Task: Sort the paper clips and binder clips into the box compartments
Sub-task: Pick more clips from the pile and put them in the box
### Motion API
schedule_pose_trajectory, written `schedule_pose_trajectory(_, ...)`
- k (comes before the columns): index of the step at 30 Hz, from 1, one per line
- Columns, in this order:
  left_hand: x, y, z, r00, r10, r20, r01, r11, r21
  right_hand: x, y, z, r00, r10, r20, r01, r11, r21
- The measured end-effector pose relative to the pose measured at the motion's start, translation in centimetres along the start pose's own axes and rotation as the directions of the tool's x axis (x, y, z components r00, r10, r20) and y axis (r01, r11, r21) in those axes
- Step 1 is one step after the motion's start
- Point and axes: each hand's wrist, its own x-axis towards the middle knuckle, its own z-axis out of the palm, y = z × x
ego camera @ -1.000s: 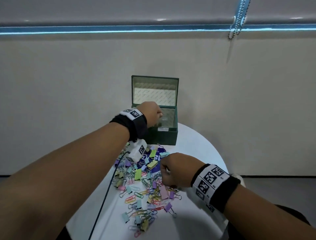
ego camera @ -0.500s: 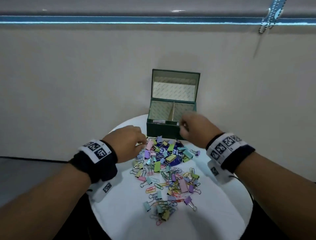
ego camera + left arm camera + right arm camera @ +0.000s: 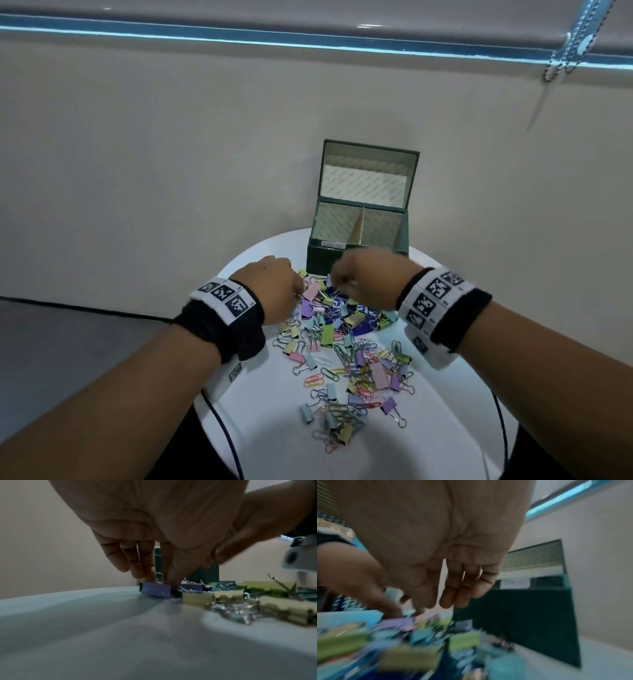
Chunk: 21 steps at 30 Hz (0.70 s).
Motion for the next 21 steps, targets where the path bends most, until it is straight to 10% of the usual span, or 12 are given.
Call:
schedule_pose_trajectory(9,-0.7,0.3,-0.3,0.998,0.057,0.015,-0.055,0.993,-0.106,-0.4,-0.6,1.5,0.974,0.059,0.219,-0.04,0.995,-0.089)
schedule_pose_trajectory(21,-1.3,0.6,-0.5,0.992,0.125,0.007,-0.123,0.984,-0.128,-1.3,-1.1,2.1,0.996,0.001,0.086,0.006,0.997,-0.081)
